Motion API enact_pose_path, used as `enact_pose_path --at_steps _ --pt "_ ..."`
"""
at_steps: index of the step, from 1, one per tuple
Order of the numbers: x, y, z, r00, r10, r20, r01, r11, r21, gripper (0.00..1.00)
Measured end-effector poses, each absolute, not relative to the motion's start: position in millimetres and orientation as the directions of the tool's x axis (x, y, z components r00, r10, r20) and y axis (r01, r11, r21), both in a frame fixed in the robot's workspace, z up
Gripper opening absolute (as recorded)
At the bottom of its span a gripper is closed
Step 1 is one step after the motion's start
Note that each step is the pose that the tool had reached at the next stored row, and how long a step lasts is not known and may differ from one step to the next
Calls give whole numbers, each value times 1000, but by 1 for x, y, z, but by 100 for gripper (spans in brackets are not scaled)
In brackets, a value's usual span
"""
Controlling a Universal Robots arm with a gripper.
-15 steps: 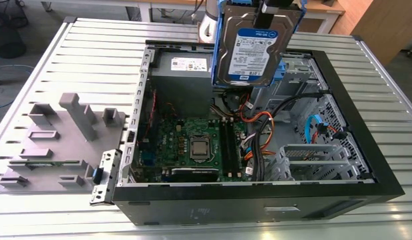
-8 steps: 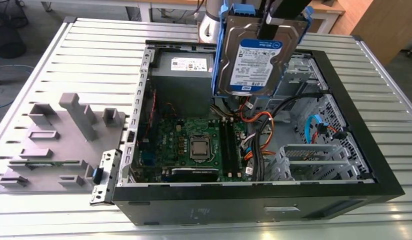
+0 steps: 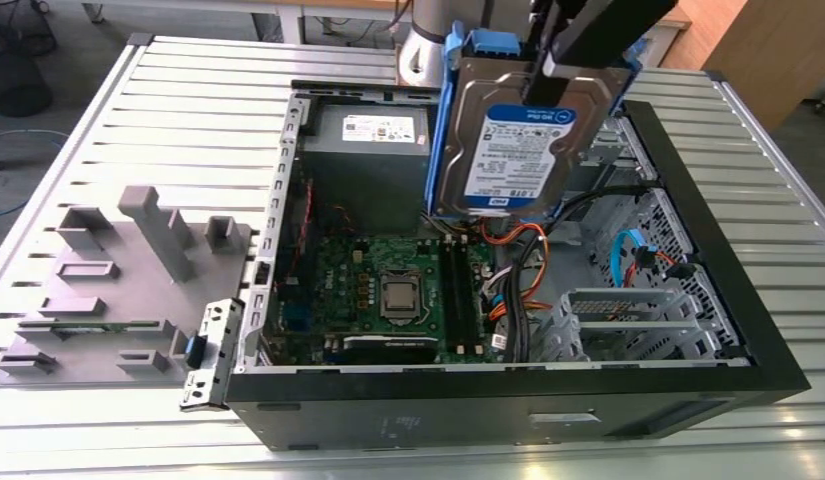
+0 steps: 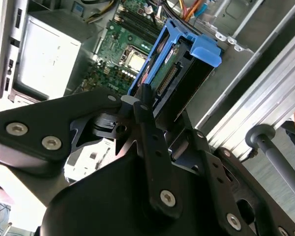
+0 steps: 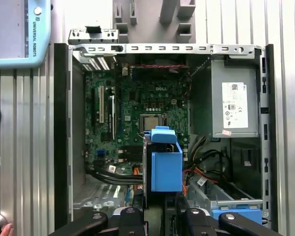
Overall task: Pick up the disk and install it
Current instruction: 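Pick up the disk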
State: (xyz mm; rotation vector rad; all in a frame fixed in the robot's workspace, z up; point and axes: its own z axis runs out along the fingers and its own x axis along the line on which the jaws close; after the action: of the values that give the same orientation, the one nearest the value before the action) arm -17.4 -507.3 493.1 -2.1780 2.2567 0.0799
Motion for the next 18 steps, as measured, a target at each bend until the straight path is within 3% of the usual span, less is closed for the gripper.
enact_pose_path --at_steps 18 --pt "-17 -572 493 -36 -999 -38 -999 35 34 35"
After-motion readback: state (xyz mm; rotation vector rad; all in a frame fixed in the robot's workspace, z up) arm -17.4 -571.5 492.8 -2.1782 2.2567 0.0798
